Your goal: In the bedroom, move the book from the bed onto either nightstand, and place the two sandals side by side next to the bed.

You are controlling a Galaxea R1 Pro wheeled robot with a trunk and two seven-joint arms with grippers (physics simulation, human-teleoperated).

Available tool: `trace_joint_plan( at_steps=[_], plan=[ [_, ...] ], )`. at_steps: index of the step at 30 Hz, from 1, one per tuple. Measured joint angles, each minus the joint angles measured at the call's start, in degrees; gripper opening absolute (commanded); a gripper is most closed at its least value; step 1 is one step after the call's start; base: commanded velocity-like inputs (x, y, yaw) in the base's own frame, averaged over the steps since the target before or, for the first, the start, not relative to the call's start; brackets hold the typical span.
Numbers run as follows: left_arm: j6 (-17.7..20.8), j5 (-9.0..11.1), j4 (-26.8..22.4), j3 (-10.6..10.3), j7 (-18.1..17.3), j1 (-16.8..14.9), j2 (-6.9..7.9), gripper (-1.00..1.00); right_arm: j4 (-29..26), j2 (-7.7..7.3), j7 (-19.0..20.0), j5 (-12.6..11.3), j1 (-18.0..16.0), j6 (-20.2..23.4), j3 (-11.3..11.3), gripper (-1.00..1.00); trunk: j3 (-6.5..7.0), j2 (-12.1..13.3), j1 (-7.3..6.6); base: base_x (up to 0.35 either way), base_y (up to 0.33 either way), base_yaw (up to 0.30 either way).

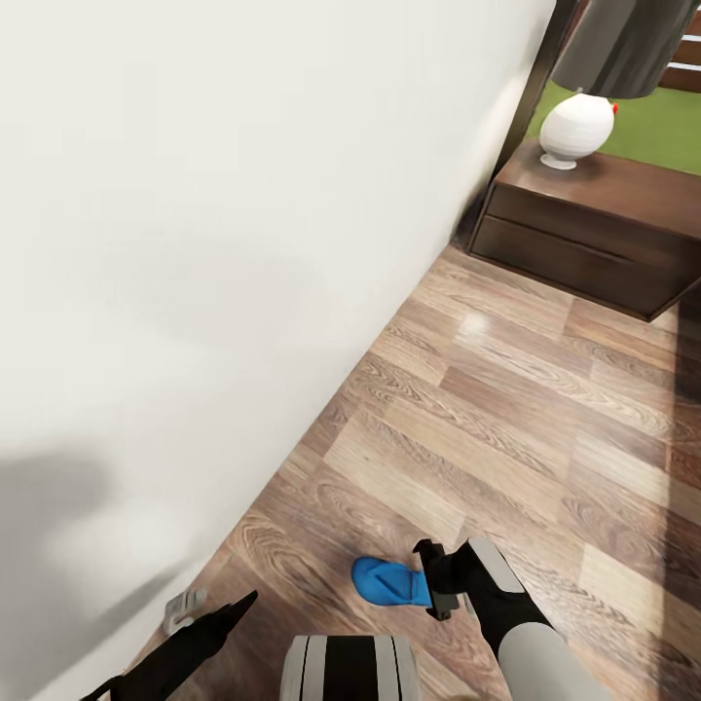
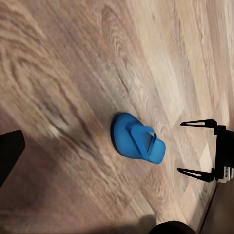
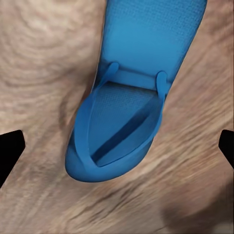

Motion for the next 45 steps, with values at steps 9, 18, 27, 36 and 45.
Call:
trace_joint_plan(
  at_steps=[9,18,27,36,45],
  plan=[
    [-0.03,0.00,0.00,0.00,0.00,0.00,0.00,1.00,-0.07,0.00,0.08,-0.02,-0.01,0.25,-0.04,1.00,0.00,0.00,0.02,0.011,0.003,0.000],
    [-0.03,0.03,0.00,0.00,0.00,0.00,0.00,1.00,-0.06,0.00,0.09,-0.02,0.02,0.27,-0.04,1.00,0.00,0.00,0.02,0.000,0.062,0.000],
    [-0.03,0.01,0.00,0.00,0.00,0.00,0.00,1.00,-0.19,0.00,0.11,-0.01,0.01,0.60,0.03,1.00,0.00,0.00,0.02,0.000,0.003,0.000],
    [-0.03,0.00,0.01,0.00,0.00,0.00,0.00,1.00,-0.28,0.00,0.09,-0.01,-0.01,0.62,0.04,1.00,0.00,0.00,0.02,0.000,0.000,0.000],
    [-0.03,0.01,0.01,0.00,0.00,0.00,0.00,1.00,-0.28,0.00,0.09,0.00,-0.01,0.71,0.09,1.00,0.04,0.00,0.02,0.000,0.000,0.027]
  ],
)
